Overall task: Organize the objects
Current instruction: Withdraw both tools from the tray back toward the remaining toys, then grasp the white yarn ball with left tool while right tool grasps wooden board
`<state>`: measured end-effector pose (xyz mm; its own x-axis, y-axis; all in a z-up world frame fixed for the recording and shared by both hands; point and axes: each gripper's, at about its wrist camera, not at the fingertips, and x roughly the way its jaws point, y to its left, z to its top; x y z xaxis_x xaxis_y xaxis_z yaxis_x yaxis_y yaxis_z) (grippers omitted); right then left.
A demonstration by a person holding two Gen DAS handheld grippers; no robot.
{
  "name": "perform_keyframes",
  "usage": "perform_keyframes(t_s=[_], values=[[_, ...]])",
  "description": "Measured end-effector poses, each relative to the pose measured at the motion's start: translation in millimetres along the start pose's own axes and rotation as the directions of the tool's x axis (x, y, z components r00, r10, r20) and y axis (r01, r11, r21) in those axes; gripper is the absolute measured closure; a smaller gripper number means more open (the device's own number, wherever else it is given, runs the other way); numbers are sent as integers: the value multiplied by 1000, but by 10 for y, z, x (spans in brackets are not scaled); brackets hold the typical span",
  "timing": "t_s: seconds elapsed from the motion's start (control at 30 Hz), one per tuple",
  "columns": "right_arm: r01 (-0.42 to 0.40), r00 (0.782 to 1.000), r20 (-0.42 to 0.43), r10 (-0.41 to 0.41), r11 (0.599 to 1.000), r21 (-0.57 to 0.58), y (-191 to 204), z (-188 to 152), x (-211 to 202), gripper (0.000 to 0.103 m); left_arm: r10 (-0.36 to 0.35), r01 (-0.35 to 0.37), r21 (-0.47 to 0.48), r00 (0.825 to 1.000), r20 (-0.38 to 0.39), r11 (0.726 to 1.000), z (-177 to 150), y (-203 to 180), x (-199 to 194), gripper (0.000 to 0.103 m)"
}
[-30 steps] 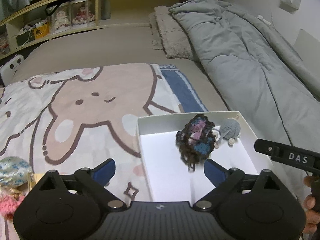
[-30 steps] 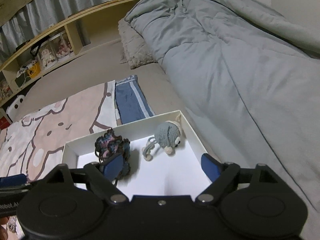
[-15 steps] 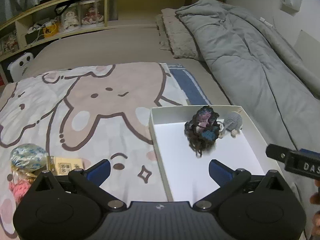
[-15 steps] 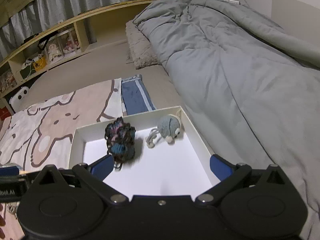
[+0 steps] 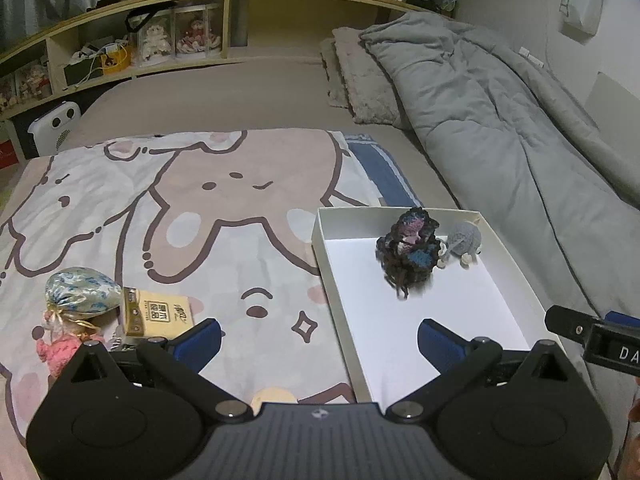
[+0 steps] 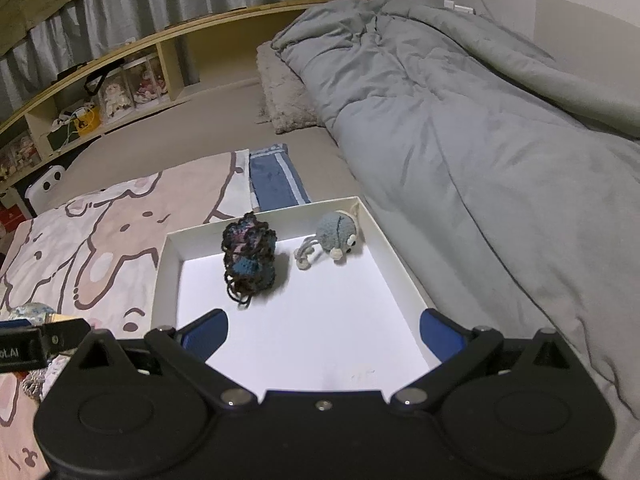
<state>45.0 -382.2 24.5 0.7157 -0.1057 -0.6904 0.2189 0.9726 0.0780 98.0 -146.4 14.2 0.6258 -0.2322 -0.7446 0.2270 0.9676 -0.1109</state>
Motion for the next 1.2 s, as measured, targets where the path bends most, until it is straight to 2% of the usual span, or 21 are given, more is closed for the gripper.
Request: perform_keyframes(t_s=[0.23, 0.43, 0.6, 0.77, 0.9, 1.07, 1.13, 1.2], values=[[-22, 999, 32, 21, 1000, 19, 107, -50, -103, 0, 7, -6, -23, 1000, 29, 1000, -49, 199, -166, 0], [-61, 998, 30, 61, 998, 20, 344, -94, -64, 0, 56, -54, -68, 998, 32, 996, -124, 570, -278, 0], [-113, 993, 19, 114, 993, -22, 661, -143, -8, 0, 107, -103, -101, 994, 34, 990, -179, 919, -383, 0], [-182, 983, 10, 183, 982, -48, 979, -171, 28, 0, 160, -154, -123, 987, 35, 980, -214, 1234, -477, 0], [-201, 979, 4, 201, 977, -67, 1186, -211, 84, 0, 203, -196, -142, 978, 36, 970, -271, 1462, -544, 0], [-247, 969, -10, 247, 965, -84, 1362, -321, 164, 0, 219, -210, -176, 975, 32, 962, -374, 1666, -556, 0], [-275, 961, -19, 274, 958, -84, 1405, -371, 186, 0, 212, -202, -191, 977, 32, 961, -414, 1716, -539, 2], [-304, 953, -25, 303, 948, -89, 1451, -436, 211, 0, 193, -185, -196, 981, 24, 963, -457, 1730, -498, 15]])
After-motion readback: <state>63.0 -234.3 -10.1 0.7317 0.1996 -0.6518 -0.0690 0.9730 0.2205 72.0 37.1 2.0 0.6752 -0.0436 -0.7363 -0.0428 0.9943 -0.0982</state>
